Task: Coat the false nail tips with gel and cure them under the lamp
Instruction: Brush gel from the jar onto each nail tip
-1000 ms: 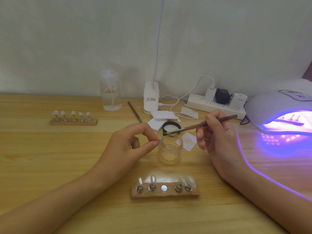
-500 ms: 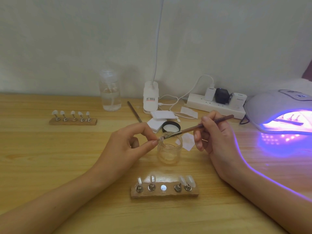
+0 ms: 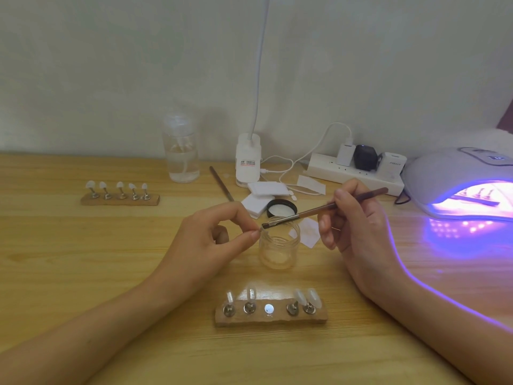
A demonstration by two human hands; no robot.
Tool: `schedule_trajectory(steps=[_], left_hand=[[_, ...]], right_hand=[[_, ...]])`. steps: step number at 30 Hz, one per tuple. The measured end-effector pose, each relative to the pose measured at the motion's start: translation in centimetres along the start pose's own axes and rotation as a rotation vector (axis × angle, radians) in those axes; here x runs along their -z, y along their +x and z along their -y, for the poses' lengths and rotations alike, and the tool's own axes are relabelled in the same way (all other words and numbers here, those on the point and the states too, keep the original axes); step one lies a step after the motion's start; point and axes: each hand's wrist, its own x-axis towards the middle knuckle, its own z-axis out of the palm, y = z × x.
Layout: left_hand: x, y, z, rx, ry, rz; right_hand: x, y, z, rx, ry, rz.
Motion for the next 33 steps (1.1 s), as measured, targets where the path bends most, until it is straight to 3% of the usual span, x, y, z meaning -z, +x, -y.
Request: schedule_trajectory(steps=[15, 20, 33], left_hand=[[0.13, 0.1, 0.08, 0.101, -0.124, 0.03], [0.09, 0.15, 0.4, 0.109, -0.14, 0.025], [0.11, 0.01, 0.02, 0.087, -0.1, 0.02]], right_hand=[[0.11, -0.04, 0.03, -0.017, -0.039, -0.067], [-0.12, -0.06, 0.08, -0.003, 0.006, 0.017], [0.63, 0.05, 0.55, -0.051, -0.058, -0.197]])
